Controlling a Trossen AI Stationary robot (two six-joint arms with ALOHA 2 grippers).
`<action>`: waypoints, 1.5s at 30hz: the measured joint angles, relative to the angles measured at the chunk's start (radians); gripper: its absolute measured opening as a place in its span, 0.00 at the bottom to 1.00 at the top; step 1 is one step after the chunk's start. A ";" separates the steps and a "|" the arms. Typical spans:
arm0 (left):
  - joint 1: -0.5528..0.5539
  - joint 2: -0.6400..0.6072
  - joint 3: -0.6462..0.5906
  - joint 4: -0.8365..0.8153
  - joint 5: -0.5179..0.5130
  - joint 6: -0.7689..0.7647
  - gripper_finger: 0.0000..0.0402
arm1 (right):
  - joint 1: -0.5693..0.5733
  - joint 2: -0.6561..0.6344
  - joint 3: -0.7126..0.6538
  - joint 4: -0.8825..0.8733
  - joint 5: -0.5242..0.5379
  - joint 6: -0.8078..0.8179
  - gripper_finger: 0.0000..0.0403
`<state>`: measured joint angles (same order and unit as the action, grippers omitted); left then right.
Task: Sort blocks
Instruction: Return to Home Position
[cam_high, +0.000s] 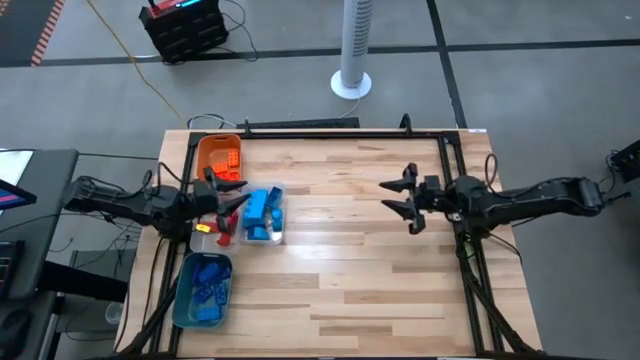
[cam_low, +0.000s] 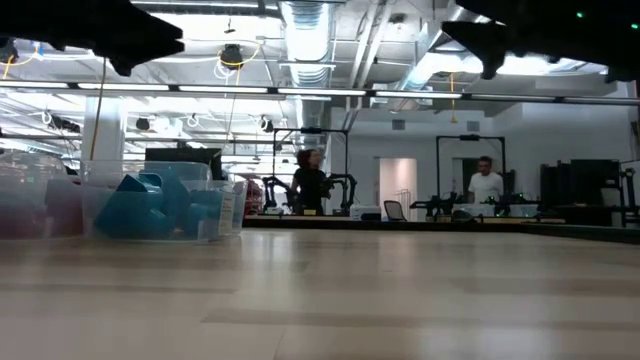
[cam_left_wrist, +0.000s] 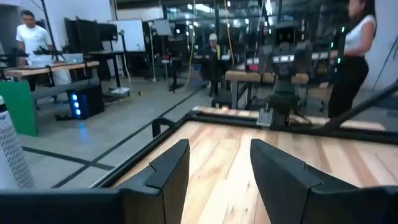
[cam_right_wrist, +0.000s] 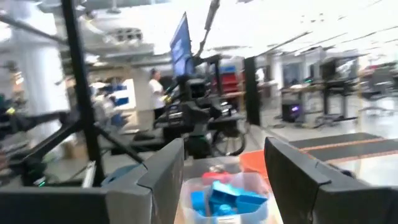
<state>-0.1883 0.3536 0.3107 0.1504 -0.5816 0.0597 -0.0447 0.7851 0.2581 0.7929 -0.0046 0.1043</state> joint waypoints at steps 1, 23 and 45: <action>0.000 -0.028 -0.010 -0.001 0.000 0.002 0.41 | 0.004 -0.026 -0.019 0.001 0.022 0.000 0.55; 0.000 -0.352 -0.179 -0.021 0.008 0.014 0.41 | -0.003 -0.658 -0.172 -0.331 0.113 -0.063 0.55; -0.001 -0.350 -0.293 -0.020 0.375 0.014 0.41 | 0.102 -0.783 -0.172 -0.716 -0.017 -0.086 0.51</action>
<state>-0.1894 0.0036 0.0174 0.1307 -0.2064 0.0741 0.0573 0.0025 0.0864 0.0767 -0.0212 0.0181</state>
